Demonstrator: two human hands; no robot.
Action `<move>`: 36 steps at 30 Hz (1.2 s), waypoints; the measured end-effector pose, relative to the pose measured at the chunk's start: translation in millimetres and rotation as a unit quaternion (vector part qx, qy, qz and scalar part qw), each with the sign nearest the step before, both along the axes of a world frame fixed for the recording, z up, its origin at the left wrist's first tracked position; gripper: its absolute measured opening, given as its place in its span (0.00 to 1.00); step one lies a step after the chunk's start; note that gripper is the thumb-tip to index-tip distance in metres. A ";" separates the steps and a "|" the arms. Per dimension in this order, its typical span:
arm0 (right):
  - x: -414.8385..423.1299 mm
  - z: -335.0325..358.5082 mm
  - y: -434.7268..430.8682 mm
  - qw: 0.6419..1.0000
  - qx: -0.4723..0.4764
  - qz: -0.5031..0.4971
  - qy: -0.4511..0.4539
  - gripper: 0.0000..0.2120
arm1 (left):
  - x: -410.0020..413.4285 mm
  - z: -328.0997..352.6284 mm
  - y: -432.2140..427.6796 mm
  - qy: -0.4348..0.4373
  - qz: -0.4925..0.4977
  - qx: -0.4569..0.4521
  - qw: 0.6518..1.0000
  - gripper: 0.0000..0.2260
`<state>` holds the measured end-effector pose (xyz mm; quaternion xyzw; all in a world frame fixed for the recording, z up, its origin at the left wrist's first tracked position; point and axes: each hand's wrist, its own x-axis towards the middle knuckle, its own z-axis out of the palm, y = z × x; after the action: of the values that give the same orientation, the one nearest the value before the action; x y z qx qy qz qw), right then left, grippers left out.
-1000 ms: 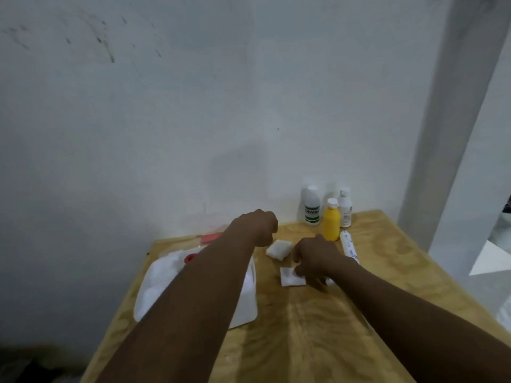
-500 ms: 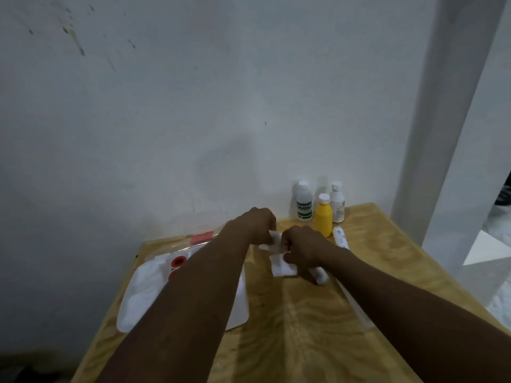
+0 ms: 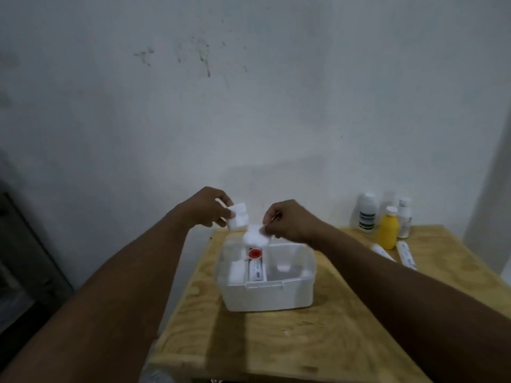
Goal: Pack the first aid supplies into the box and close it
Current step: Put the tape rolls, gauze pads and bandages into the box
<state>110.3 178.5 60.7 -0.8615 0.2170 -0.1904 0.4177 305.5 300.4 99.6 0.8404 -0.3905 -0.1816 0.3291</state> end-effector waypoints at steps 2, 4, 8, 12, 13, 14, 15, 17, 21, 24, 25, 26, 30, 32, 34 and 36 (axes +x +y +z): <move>15.4 -6.9 28.2 0.999 0.015 0.032 0.021 0.05 | 7.7 -8.7 23.4 0.028 0.009 0.007 1.000 0.09; 27.1 -16.0 47.4 0.998 0.002 0.045 0.040 0.06 | 10.6 -18.4 37.4 0.044 0.012 0.005 0.999 0.09; 36.8 -31.5 60.1 0.995 -0.063 0.055 0.060 0.04 | 9.8 -32.9 40.7 0.062 0.003 -0.010 0.998 0.08; 32.9 -42.7 62.5 0.986 -0.152 0.029 0.056 0.09 | 8.1 -43.7 31.0 0.046 -0.026 0.017 0.998 0.07; 30.6 -44.3 63.6 0.985 -0.166 0.023 0.044 0.10 | 6.9 -46.4 28.7 0.038 -0.032 0.019 0.999 0.07; 27.9 -45.1 65.0 0.983 -0.181 0.024 0.028 0.10 | 6.2 -49.4 26.8 0.029 -0.037 0.018 0.999 0.07; 25.5 -45.6 66.7 0.979 -0.200 0.031 0.012 0.09 | 5.5 -52.7 25.1 0.022 -0.043 0.017 0.999 0.07; 20.2 -44.5 71.3 0.969 -0.239 0.055 -0.015 0.08 | 5.3 -60.4 22.3 0.016 -0.052 0.012 0.998 0.07; 16.8 -48.8 75.9 0.953 -0.282 0.110 0.007 0.12 | 2.5 -72.9 22.5 -0.020 -0.040 -0.005 0.999 0.10; 17.1 -53.9 75.2 0.952 -0.281 0.115 0.043 0.14 | -2.2 -80.4 23.8 -0.063 -0.042 -0.017 0.997 0.07; 16.9 -54.4 75.0 0.953 -0.275 0.114 0.045 0.14 | -3.9 -83.5 23.7 -0.073 -0.043 -0.017 0.996 0.06; 16.6 -54.1 75.1 0.955 -0.271 0.114 0.045 0.14 | -5.6 -86.7 23.5 -0.079 -0.041 -0.018 0.996 0.05; 15.7 -51.4 74.9 0.957 -0.259 0.119 0.059 0.14 | -12.4 -95.9 20.8 -0.087 -0.021 -0.032 0.995 0.06; 15.0 -50.0 73.6 0.955 -0.262 0.121 0.069 0.15 | -12.8 -97.4 20.7 -0.089 -0.007 -0.039 0.995 0.06; 13.7 -47.7 72.1 0.956 -0.258 0.123 0.069 0.14 | -9.8 -98.0 22.4 -0.087 -0.002 -0.040 0.995 0.04; 12.2 -45.0 70.4 0.959 -0.253 0.116 0.058 0.13 | -6.9 -95.6 25.1 -0.078 -0.012 -0.048 0.996 0.02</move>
<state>122.4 248.9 15.6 -0.9679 0.0847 -0.1389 0.1917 298.6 325.5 4.0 0.8304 -0.4332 -0.1007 0.3355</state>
